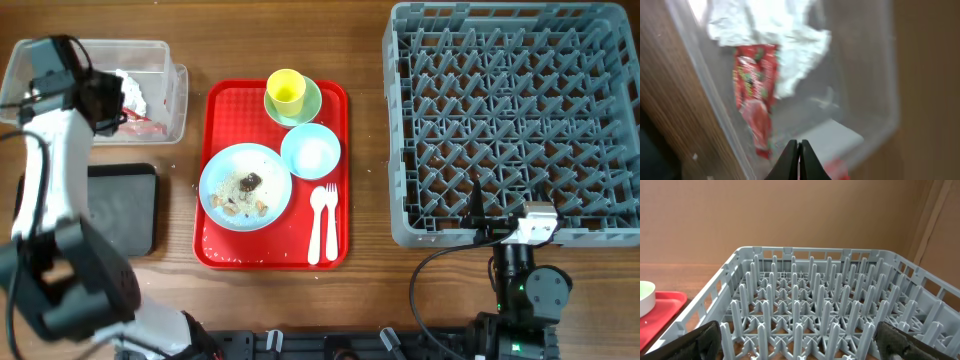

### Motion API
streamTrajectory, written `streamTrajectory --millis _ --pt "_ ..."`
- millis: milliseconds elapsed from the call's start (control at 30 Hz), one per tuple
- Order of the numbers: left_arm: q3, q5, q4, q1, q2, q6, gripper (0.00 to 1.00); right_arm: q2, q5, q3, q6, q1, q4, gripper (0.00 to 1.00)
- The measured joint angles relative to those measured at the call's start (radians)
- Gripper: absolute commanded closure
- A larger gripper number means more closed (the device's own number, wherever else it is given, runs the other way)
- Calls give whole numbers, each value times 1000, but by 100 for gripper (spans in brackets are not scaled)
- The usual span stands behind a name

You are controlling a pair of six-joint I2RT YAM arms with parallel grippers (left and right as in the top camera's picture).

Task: Sort waste into correct bins and load items into the dishwasher rack
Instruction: 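Carry the red wrapper left and release it into the clear bin, then move the left gripper to the rim of the light-blue plate and grasp it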

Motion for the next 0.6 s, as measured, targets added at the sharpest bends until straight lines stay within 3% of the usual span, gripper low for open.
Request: streamTrajectory --millis 67,133,167,367,600 --pt "0 53 -31 -3 -97 47 89 0 0 0 0 0 0 0" --pt "1 104 -98 -16 -199 97 48 0 0 0 0 0 0 0" --pt "3 121 -130 -30 -235 127 40 0 0 0 0 0 0 0" --pt "7 166 -414 -217 -267 268 41 0 0 0 0 0 0 0" --pt "-56 153 -437 -537 -222 381 40 0 0 0 0 0 0 0"
